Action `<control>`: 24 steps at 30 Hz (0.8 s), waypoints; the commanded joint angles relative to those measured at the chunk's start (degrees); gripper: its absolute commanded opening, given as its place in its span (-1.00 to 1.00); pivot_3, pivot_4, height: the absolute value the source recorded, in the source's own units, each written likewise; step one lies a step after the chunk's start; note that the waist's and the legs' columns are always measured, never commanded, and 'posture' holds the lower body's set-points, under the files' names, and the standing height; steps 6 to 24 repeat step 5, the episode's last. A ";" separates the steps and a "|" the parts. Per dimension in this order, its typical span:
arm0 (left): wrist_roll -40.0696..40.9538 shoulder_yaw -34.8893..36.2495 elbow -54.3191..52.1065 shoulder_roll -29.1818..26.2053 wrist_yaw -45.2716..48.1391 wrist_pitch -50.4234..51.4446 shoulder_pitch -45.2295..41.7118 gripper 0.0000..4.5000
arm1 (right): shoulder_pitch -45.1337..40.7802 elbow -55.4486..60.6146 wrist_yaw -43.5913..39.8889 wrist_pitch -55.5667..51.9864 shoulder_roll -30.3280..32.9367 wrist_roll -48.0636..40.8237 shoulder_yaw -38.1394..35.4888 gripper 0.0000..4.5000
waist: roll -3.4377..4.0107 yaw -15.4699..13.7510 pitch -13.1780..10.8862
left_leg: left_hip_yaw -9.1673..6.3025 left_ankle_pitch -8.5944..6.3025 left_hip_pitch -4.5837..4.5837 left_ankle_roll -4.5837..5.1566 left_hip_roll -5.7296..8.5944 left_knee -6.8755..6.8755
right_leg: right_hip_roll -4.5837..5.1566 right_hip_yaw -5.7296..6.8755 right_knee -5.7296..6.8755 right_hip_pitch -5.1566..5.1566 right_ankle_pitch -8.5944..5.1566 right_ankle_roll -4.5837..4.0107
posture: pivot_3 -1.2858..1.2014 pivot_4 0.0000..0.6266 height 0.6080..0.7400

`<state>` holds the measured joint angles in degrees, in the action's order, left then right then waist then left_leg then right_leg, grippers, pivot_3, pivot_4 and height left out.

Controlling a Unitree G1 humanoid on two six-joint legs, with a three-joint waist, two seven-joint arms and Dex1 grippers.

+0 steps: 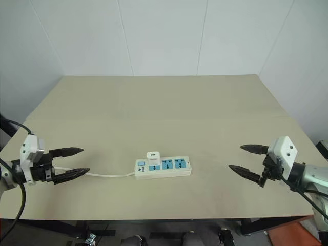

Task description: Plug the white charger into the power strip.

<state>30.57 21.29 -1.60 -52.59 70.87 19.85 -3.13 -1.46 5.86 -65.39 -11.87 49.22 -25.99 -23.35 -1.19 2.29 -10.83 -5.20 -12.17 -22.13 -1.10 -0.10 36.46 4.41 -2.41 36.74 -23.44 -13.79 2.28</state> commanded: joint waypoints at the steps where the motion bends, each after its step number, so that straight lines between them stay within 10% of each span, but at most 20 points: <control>1: 0.75 -1.26 -3.95 0.81 -2.60 2.08 -0.65 0.99 | 0.53 3.78 3.12 -0.88 0.19 -0.05 -0.84 1.00 | -0.02 -0.01 -0.01 | 0.01 0.00 0.00 0.00 -0.01 0.00 | 0.00 0.00 0.00 0.00 0.00 0.00 | 0.03 -0.52 1.00; 24: 0.27 -3.76 -5.76 2.38 -4.65 2.91 -1.77 0.99 | 1.43 5.63 4.98 -1.37 0.34 0.85 0.08 1.00 | -0.03 -0.03 -0.02 | 0.06 0.00 0.00 0.00 -0.03 0.00 | -0.01 -0.02 -0.03 0.01 0.00 0.00 | 0.03 -0.52 1.00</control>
